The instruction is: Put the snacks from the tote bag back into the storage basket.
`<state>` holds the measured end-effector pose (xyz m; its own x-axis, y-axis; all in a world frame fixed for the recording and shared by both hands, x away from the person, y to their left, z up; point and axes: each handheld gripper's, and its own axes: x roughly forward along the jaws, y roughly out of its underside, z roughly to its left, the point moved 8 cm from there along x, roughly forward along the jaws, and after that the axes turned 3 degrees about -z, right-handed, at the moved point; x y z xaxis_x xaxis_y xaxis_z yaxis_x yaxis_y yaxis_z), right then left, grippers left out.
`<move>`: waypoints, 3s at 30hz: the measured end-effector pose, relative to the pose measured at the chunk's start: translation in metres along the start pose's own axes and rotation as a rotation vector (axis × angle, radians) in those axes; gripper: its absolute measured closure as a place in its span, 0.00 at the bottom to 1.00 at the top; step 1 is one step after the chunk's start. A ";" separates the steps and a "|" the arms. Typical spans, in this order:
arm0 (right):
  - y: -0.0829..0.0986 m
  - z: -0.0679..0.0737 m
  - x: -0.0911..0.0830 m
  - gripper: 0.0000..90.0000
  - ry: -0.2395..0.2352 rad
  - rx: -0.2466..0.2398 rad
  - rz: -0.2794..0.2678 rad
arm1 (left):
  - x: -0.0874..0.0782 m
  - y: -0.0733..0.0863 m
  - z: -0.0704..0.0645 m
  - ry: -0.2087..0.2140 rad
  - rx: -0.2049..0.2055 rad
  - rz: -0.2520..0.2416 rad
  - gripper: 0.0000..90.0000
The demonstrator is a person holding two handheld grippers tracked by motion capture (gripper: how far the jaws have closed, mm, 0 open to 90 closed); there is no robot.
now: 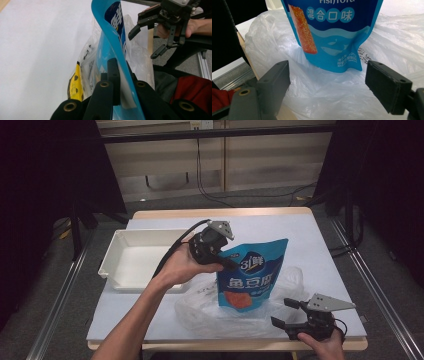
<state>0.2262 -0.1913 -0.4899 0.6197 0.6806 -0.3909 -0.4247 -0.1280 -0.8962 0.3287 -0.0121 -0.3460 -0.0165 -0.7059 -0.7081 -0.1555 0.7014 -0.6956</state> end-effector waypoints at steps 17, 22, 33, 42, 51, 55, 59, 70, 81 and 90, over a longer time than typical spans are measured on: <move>-0.004 -0.001 -0.005 0.20 0.004 -0.010 -0.032 | 0.005 -0.024 -0.008 0.004 0.027 0.019 1.00; -0.007 0.000 -0.008 0.15 0.008 -0.024 -0.066 | 0.001 -0.031 -0.010 0.000 0.031 0.006 1.00; -0.011 -0.001 -0.012 0.12 0.016 -0.023 -0.101 | -0.024 -0.046 -0.004 -0.025 0.027 -0.044 1.00; -0.013 0.001 -0.012 0.11 0.013 -0.027 -0.114 | -0.052 -0.052 -0.005 -0.034 0.050 -0.074 1.00; -0.013 0.002 -0.012 0.11 0.016 -0.030 -0.113 | -0.084 -0.049 0.007 -0.079 0.023 -0.111 1.00; -0.013 0.002 -0.011 0.11 0.013 -0.030 -0.112 | -0.097 -0.047 0.011 -0.096 0.033 -0.108 1.00; -0.013 0.003 -0.011 0.11 0.011 -0.034 -0.113 | -0.108 -0.044 0.015 -0.109 0.019 -0.124 1.00; -0.013 0.003 -0.012 0.11 0.014 -0.043 -0.109 | -0.130 -0.041 0.024 -0.139 0.023 -0.123 1.00; -0.013 0.003 -0.011 0.11 0.012 -0.044 -0.107 | -0.139 -0.035 0.037 -0.146 -0.016 -0.106 1.00; -0.012 0.003 -0.011 0.11 0.011 -0.043 -0.107 | -0.165 -0.030 0.051 -0.189 -0.070 -0.134 1.00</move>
<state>0.2224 -0.1953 -0.4737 0.6677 0.6837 -0.2946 -0.3274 -0.0857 -0.9410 0.3864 0.0880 -0.2148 0.1929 -0.7566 -0.6248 -0.2119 0.5896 -0.7794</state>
